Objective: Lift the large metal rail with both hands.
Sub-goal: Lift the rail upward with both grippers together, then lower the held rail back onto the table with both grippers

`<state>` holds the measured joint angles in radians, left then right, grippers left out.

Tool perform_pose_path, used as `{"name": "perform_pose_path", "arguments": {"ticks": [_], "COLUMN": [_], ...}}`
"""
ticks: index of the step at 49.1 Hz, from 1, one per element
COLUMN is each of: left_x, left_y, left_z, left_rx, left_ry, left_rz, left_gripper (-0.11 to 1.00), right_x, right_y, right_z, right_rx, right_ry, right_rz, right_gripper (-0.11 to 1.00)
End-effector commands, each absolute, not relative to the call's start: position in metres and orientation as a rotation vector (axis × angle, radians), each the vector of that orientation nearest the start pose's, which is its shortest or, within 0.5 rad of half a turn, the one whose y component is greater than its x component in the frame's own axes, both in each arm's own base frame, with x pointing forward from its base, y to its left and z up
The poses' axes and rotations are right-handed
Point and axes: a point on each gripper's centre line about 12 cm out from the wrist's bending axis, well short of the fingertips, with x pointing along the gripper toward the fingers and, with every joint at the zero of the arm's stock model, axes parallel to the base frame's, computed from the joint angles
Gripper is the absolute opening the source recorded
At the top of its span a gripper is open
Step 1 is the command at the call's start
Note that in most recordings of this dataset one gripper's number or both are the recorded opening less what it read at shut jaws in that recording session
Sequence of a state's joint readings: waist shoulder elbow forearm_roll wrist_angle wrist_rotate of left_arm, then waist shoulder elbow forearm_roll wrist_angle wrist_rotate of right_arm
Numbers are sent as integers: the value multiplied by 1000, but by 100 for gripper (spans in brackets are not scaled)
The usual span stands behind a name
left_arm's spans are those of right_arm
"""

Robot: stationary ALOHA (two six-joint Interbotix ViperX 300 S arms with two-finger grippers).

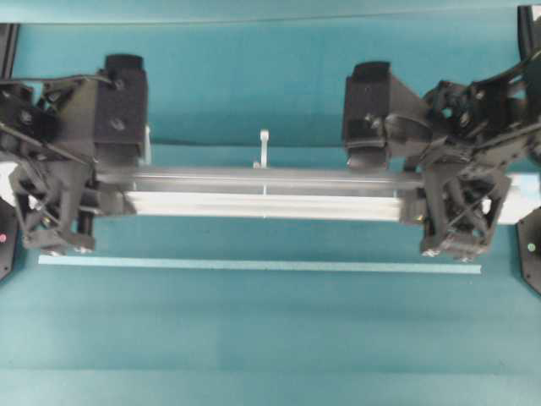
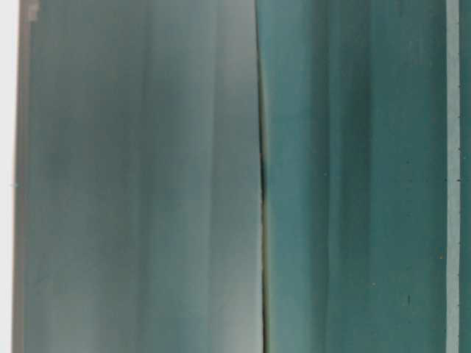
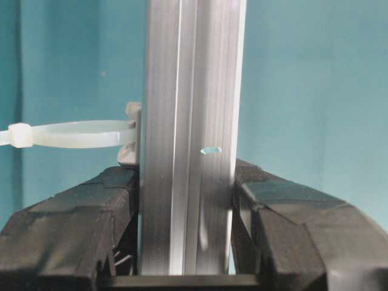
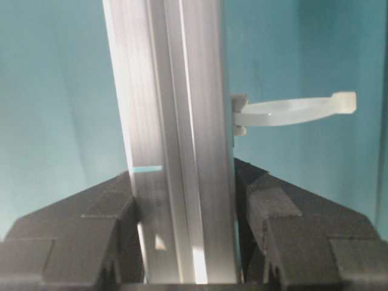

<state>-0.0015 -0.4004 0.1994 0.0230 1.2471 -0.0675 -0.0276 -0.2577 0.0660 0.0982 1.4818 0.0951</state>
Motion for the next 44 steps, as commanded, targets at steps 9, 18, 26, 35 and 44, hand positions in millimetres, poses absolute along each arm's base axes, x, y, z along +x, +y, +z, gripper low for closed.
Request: {"name": "perform_pose_path", "arguments": {"ticks": [9, 18, 26, 35, 44], "left_x": [282, 278, 277, 276, 277], "left_y": [7, 11, 12, 12, 13], "left_z": [436, 454, 464, 475, 475], "left_rx": [-50, -53, -54, -55, -55], "left_ry": [954, 934, 940, 945, 960], "left_rz": [70, 80, 83, 86, 87], "left_gripper": [35, 35, 35, 35, 35], "right_x": [308, 312, 316, 315, 315], "right_y": [1, -1, -1, -2, -2], "right_z": [419, 437, 452, 459, 458], "right_rx": [190, 182, 174, 172, 171], "right_ry": [1201, 1223, 1194, 1176, 1178], "right_rz": [-20, -24, -20, -28, -28], "right_gripper": [39, 39, 39, 39, 39]}}
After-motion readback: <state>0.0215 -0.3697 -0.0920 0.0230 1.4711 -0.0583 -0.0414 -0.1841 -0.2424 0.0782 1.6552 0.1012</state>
